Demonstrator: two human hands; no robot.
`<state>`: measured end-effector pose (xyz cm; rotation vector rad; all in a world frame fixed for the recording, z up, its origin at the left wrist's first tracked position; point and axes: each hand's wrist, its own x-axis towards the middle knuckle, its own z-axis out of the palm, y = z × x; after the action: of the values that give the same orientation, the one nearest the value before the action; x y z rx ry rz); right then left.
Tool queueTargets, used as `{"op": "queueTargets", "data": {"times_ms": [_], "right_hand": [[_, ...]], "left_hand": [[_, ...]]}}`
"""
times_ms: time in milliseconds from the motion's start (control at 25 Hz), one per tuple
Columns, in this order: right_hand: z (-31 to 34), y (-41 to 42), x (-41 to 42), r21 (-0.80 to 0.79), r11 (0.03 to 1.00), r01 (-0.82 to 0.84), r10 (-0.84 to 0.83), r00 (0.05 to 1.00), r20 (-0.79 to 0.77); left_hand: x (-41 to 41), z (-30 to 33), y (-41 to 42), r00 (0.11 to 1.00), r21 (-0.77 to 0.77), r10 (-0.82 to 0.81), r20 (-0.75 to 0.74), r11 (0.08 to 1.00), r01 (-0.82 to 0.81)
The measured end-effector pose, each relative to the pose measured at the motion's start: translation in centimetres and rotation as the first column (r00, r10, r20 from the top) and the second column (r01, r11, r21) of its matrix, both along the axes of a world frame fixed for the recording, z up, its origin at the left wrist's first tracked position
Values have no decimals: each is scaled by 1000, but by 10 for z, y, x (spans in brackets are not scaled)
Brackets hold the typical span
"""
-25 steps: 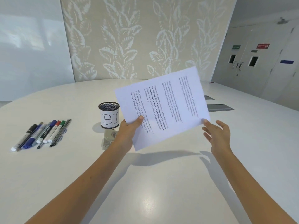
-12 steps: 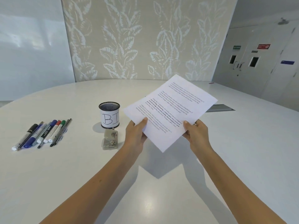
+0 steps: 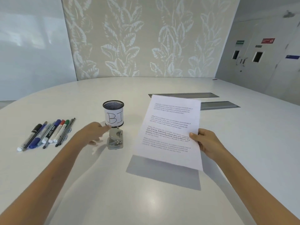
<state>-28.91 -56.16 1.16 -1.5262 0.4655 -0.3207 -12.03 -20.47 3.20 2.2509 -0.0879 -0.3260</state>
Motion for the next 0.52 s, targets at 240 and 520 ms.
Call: {"op": "queueTargets", "data": {"times_ms": [240, 520], "right_hand": [[-6, 15, 10, -60, 997, -42, 37, 996, -82], [-15, 18, 6, -69, 994, 80, -83, 996, -42]], "left_hand": [[5, -6, -25, 971, -44, -183, -153, 983, 179], [19, -20, -44, 956, -515, -275, -101, 837, 186]]}}
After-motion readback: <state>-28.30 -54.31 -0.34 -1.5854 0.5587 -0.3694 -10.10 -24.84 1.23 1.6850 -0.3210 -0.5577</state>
